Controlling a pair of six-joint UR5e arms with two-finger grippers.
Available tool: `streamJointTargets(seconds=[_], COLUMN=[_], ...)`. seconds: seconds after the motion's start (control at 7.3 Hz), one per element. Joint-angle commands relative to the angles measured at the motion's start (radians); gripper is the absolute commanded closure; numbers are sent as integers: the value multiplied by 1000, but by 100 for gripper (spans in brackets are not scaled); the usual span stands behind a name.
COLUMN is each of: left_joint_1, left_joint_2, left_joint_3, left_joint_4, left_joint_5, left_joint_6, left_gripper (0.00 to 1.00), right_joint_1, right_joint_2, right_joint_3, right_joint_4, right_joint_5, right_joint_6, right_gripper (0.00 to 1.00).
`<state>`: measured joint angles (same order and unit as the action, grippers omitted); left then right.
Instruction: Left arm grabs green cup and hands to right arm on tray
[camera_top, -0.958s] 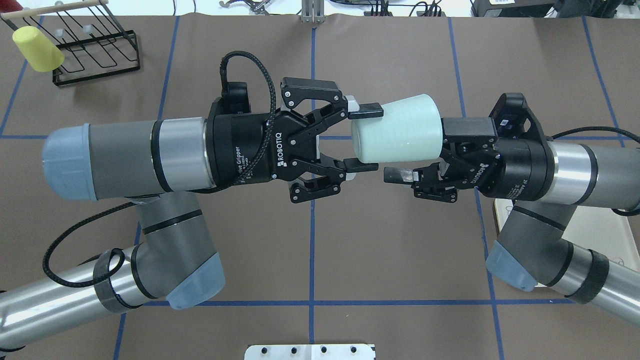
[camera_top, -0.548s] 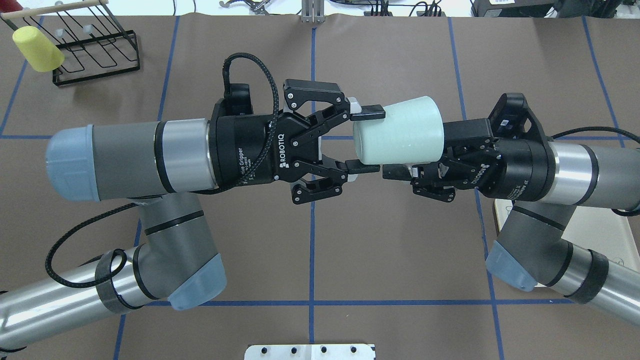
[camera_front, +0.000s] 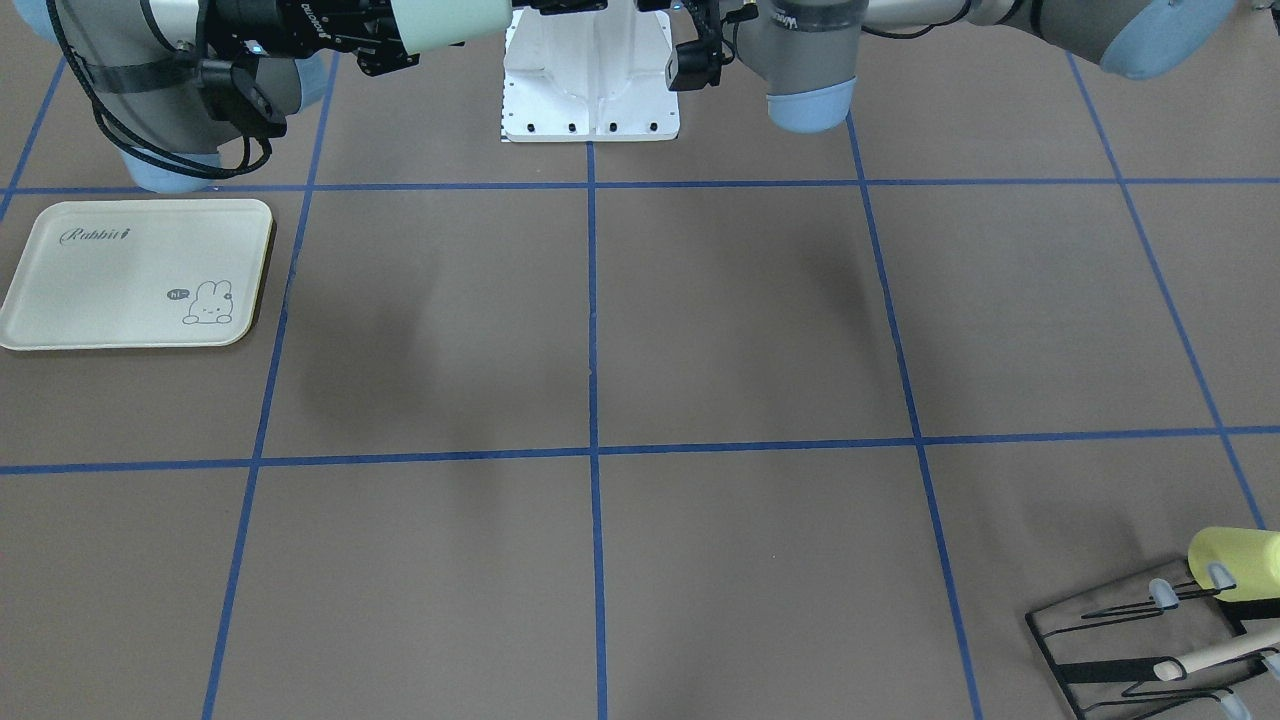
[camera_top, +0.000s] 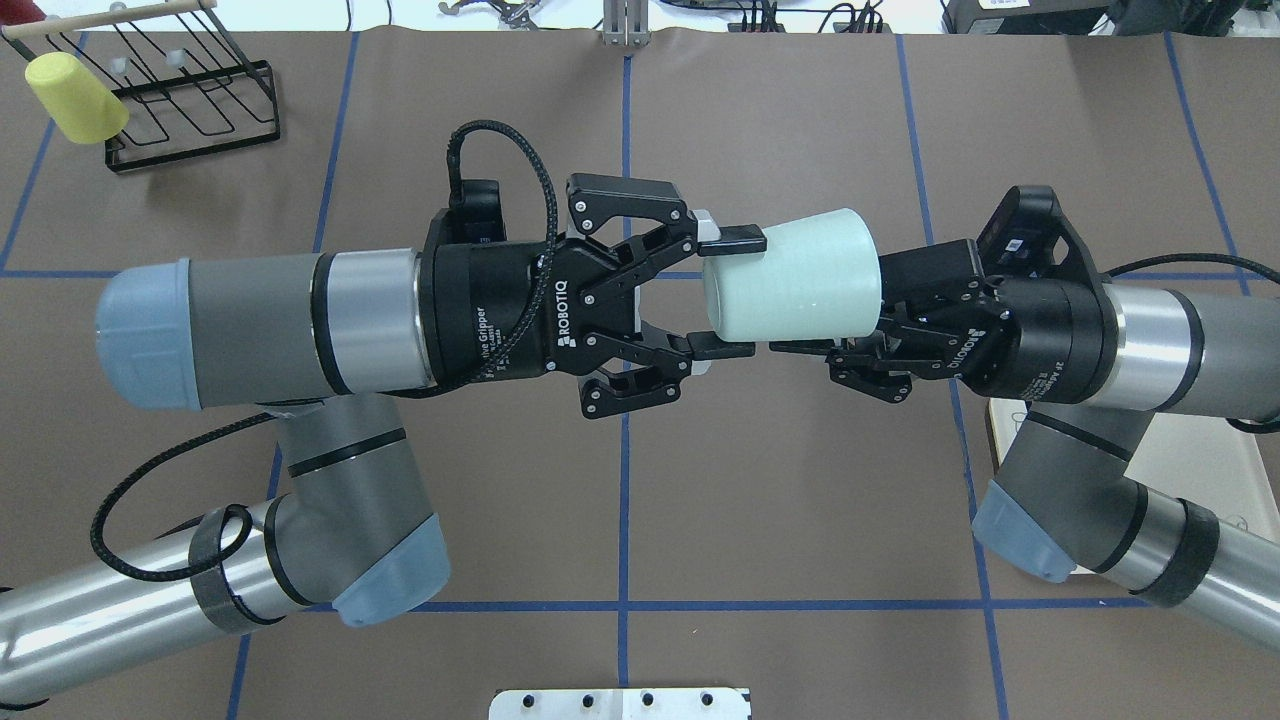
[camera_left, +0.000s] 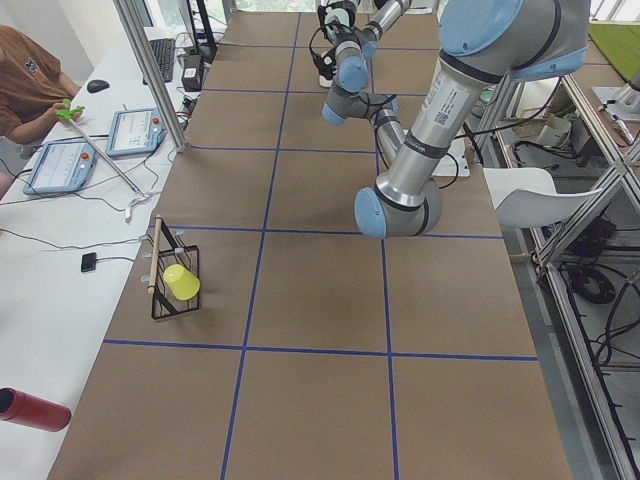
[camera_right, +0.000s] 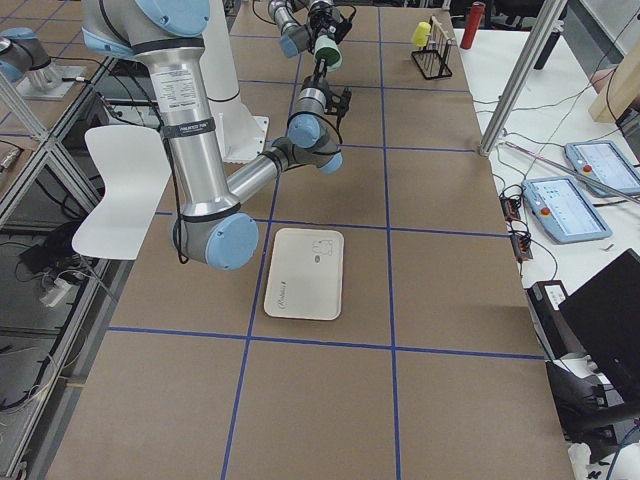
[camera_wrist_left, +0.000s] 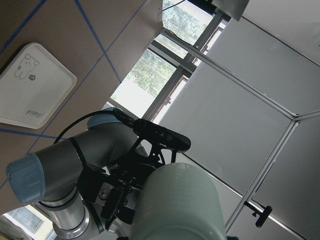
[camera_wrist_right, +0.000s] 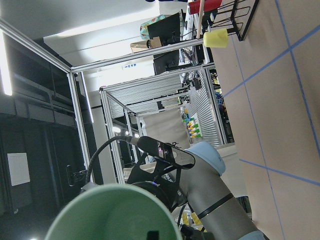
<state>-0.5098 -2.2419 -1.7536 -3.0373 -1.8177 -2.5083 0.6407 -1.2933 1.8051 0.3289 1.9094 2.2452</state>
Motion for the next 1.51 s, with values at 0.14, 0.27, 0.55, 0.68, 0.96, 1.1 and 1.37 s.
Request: streamJointTargets(seconds=[0.14,0.27,0.55,0.68,0.96,1.1,1.37], left_joint_1=[2,2,-3,-6,-27,-92,-258], left_joint_2=[1,-1,2,2,54,100,119], left_joint_3=[0,0,-9,-12,-27,-36,-49], left_joint_4=[0,0,2,2,0,12,244], left_joint_5=[0,3,3,3,2,-11,-271], left_joint_6=[0,2,11,11,16,22,169], left_gripper=[72,25,0,0,0,0,0], right_joint_1=[-1,-3,-3,-3,5,8,39], right_joint_2=[-6,-7,-7,-11,-30,-81,-198], right_joint_3=[-1,-1,0,-1,0,-1,-12], right_joint_4=[18,18,18,24,61,53,6], right_joint_5=[0,0,-1,0,-1,-7,0], right_joint_6=[11,11,34,34,62,42,-116], right_gripper=[100,100,100,100,100,100,100])
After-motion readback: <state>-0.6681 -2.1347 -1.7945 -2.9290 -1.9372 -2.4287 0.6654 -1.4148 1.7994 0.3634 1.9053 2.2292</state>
